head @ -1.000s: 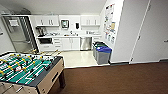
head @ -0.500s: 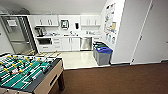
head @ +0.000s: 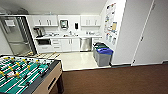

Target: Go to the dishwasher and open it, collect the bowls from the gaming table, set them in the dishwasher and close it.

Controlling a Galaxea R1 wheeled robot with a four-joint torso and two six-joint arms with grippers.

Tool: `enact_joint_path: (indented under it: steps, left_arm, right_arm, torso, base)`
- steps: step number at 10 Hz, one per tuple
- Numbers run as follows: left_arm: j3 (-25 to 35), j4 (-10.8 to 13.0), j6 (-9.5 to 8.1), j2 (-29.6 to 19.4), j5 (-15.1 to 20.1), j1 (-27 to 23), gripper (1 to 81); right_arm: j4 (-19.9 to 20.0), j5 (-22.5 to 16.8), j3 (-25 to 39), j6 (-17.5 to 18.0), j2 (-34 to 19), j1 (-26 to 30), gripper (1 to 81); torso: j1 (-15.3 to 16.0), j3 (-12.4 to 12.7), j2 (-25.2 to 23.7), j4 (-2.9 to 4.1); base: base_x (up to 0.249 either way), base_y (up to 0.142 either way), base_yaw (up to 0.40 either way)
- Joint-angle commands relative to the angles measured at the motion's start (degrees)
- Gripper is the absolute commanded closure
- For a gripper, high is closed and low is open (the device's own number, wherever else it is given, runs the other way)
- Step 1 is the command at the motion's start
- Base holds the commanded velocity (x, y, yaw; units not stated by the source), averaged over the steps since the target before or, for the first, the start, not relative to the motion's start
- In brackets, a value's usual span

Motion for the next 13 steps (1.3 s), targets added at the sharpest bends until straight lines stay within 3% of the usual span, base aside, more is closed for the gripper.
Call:
enact_joint_path:
  steps: [1, 13]
  left_arm:
    - [0.83, 0.01, 0.49, -1.09, 3.22, -2.71, 1.0]
    - [1.27, -0.34, 0.49, -0.47, 3.13, -2.45, 1.0]
  right_arm:
    - [-0.89, -2.63, 0.44, -0.1, -0.73, 2.62, 1.0]
    - [-0.71, -2.72, -1.5, -0.36, 0.06, 2.44, 1.0]
  torso:
    - [0.0, 0.0, 0.0, 0.0]
    - [-0.02, 0.0, 0.0, 0.0]
  base:
    - [0.13, 0.0, 0.0]
    - [0.168, 0.0, 0.0]
